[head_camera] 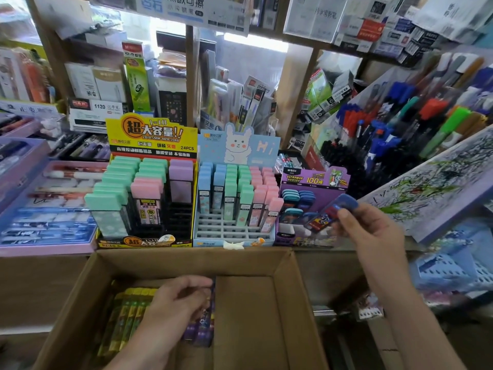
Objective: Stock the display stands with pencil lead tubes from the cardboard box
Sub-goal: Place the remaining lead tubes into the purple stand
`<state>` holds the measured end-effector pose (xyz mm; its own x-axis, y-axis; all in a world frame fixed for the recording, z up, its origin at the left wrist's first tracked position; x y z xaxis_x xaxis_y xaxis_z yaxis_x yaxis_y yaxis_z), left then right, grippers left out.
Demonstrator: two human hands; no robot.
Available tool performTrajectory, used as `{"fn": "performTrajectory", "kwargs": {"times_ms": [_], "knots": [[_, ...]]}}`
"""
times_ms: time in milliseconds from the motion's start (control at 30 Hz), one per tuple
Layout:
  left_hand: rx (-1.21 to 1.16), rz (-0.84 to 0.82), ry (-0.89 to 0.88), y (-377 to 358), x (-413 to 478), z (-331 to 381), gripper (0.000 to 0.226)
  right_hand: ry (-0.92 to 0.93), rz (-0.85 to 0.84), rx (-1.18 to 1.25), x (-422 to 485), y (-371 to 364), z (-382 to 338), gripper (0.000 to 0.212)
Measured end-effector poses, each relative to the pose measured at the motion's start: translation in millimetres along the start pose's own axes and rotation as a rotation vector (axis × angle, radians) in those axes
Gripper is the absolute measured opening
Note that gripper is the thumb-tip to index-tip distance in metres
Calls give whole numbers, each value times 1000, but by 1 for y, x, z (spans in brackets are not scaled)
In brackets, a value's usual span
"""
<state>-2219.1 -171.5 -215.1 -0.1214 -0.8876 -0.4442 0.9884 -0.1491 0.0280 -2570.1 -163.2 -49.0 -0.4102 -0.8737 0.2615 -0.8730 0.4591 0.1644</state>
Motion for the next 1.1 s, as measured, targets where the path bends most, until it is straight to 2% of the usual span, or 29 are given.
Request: {"fn": "performTrajectory", "kwargs": {"times_ms": [233,433,600,833,1100], "knots": [[2,6,17,0,-2,1,22,102,-59,-81,19,-16,2,25],[6,-4,17,-1,-1,1,30,81,-103,-184,25,-29,18,22],[8,-11,21,-2,-2,1,32,42,-47,-286,27,-29,28,26],[133,56,-26,7,-7,9,20,84,46,-486,32,-29,31,14],[337,74,-145,29,-16,34,17,131,118,-429,-21,-31,2,14]]}}
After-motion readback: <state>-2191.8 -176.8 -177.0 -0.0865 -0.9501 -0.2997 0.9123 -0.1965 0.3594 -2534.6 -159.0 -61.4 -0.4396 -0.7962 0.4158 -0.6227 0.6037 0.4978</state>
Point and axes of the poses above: each hand's wrist, its own x-axis towards the middle knuckle, its own y-axis out of the back of the hand, z = x × y, the point moved 9 cm from there along x, towards the middle knuckle, and after that the axes turned 2 degrees about -z, right-handed, at the moved point
